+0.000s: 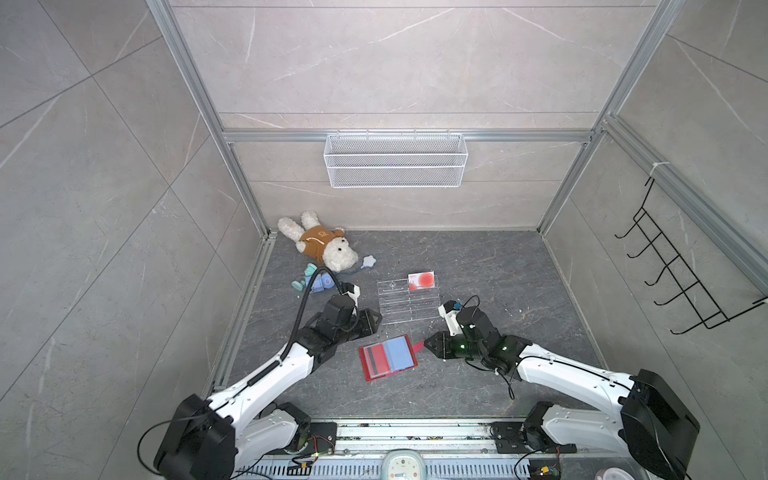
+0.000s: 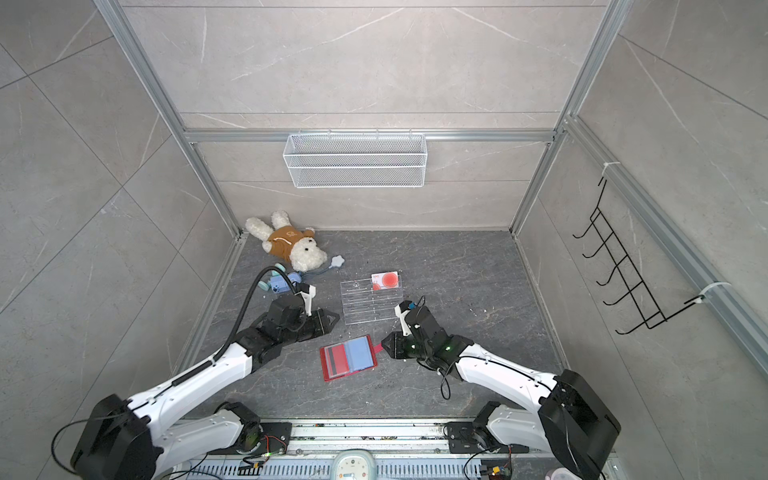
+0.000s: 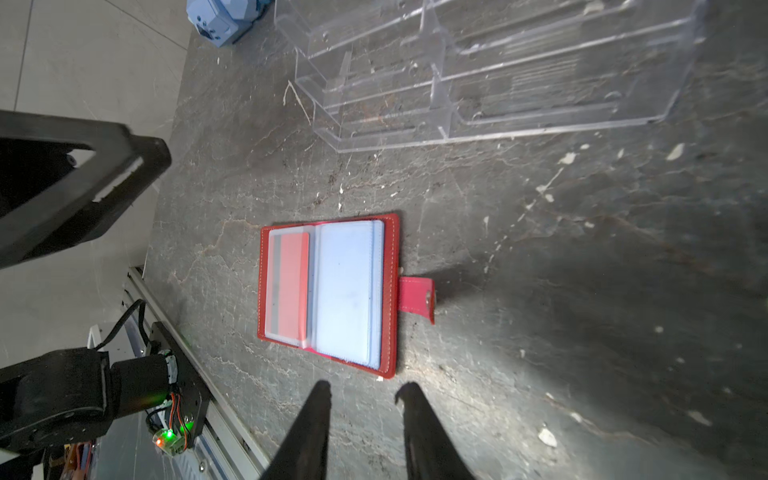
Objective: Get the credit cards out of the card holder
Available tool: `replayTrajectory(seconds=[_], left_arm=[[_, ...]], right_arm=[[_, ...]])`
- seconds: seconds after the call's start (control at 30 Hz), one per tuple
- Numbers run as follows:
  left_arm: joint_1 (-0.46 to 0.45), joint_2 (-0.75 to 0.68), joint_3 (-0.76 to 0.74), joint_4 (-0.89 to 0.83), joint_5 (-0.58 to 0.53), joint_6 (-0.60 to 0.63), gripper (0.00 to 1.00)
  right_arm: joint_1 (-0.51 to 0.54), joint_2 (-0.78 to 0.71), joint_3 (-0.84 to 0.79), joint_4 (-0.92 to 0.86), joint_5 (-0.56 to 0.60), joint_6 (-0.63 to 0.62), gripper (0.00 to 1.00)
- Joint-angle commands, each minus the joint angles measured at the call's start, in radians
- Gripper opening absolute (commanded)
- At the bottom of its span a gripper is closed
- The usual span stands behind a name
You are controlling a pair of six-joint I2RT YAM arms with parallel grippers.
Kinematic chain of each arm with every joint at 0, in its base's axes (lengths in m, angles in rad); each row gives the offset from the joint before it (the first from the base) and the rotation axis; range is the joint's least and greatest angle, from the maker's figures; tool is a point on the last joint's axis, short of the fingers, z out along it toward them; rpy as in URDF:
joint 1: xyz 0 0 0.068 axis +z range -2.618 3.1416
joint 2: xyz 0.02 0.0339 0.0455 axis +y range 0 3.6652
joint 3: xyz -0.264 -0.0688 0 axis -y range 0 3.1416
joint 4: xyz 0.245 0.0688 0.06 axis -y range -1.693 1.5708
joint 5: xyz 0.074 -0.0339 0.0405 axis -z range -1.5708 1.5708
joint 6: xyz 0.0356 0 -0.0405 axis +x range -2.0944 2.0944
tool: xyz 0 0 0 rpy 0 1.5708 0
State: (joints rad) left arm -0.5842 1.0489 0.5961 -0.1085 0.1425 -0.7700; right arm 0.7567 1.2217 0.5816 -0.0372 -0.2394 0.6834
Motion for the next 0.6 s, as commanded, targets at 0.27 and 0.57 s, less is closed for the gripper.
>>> replayTrajectory(seconds=[0.27,0.57], left_arm=[[-0.003,-0.215,-0.137,-0.146,0.106,-0.125,0.75],[-0.002,-0.273,-0.220,-0.209,0.105,-0.210,0.76]], right_arm=[[0.078,0.084,0.069,0.048,0.000,0.005,0.50],[0.131,0.156,0.111,0.089,-0.005,0.017,0.37]])
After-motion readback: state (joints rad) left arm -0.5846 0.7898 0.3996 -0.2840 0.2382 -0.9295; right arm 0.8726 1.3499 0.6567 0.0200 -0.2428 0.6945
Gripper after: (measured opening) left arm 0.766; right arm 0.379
